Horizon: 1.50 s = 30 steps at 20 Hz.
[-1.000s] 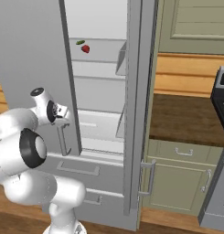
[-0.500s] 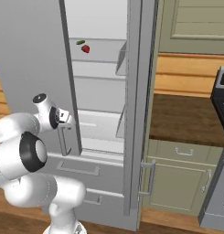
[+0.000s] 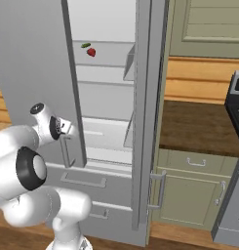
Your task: Take the strawberry from the fridge and place it on top of the pancake, located on the dining counter.
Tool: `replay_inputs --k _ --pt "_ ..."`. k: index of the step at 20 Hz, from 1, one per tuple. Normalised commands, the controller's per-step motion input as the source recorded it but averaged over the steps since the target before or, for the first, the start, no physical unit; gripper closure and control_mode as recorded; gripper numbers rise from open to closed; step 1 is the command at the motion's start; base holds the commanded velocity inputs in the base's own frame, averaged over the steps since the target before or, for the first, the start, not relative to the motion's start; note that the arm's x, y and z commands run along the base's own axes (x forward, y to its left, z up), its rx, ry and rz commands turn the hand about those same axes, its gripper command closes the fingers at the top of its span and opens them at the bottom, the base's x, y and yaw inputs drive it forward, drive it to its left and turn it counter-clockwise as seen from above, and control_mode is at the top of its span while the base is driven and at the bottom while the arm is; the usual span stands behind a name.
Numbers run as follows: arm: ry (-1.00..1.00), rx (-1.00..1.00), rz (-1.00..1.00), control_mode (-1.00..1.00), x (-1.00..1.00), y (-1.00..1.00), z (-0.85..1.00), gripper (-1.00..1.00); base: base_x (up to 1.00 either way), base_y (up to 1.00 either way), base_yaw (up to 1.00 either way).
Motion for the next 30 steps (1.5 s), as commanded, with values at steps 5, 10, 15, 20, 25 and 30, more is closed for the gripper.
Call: replay_inputs --k 5,10,15,20,25,30 --pt "0.0 0.0 -0.21 -1.0 -0.57 0.19 0.0 1.0 0.0 0.0 0.0" --pt "0.0 0.0 -0.17 -1.0 -0.65 0.18 0.0 1.0 0.0 0.0 0.0" --pt "0.0 0.0 -0.11 -1.0 -0.46 0.09 0.0 1.0 0.0 0.0 0.0" --pt "0.0 0.0 -0.09 -1.0 -0.21 0.13 0.01 1.0 0.0 0.0 0.0" --pt "0.01 0.0 -0.11 -1.0 -0.33 0.27 0.02 1.0 0.0 0.0 0.0" --pt "0.0 0.0 -0.07 -1.0 -0.42 0.34 0.0 1.0 0.0 0.0 0.0"
